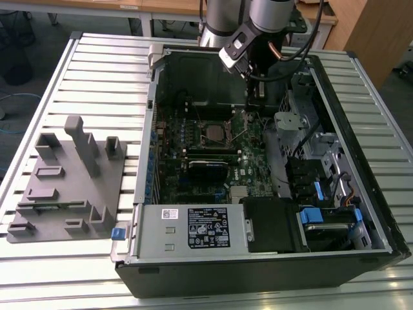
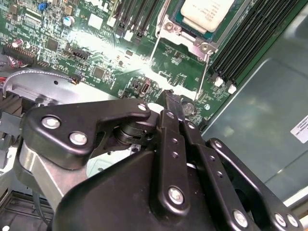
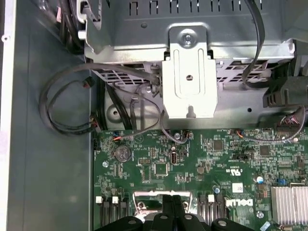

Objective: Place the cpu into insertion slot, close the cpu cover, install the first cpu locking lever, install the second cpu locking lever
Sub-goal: 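Close the cpu cover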

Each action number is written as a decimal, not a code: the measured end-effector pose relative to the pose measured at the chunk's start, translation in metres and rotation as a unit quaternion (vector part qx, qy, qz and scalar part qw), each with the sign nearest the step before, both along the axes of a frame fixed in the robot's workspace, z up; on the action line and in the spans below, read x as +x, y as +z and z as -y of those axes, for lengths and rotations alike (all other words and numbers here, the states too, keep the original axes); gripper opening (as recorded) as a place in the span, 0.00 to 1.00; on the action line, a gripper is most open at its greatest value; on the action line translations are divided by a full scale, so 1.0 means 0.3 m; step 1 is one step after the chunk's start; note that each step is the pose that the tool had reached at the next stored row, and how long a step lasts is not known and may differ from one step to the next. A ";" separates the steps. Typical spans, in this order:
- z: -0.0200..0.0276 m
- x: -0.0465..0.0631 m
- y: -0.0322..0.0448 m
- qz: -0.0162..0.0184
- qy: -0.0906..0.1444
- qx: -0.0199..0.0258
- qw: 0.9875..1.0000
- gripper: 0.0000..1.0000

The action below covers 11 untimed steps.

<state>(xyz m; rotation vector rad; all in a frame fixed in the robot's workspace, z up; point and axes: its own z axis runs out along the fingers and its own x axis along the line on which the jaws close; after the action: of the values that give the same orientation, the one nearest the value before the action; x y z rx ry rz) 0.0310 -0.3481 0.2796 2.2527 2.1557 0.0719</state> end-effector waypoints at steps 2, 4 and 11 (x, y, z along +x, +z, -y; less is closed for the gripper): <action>0.000 0.007 0.000 0.000 0.000 0.000 1.000 0.10; 0.000 0.013 0.000 0.000 0.000 0.000 1.000 0.10; 0.000 0.036 0.000 0.000 0.000 0.000 1.000 0.10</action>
<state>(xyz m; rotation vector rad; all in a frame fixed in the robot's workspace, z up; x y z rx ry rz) 0.0417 -0.3481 0.2796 2.2527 2.1557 0.0720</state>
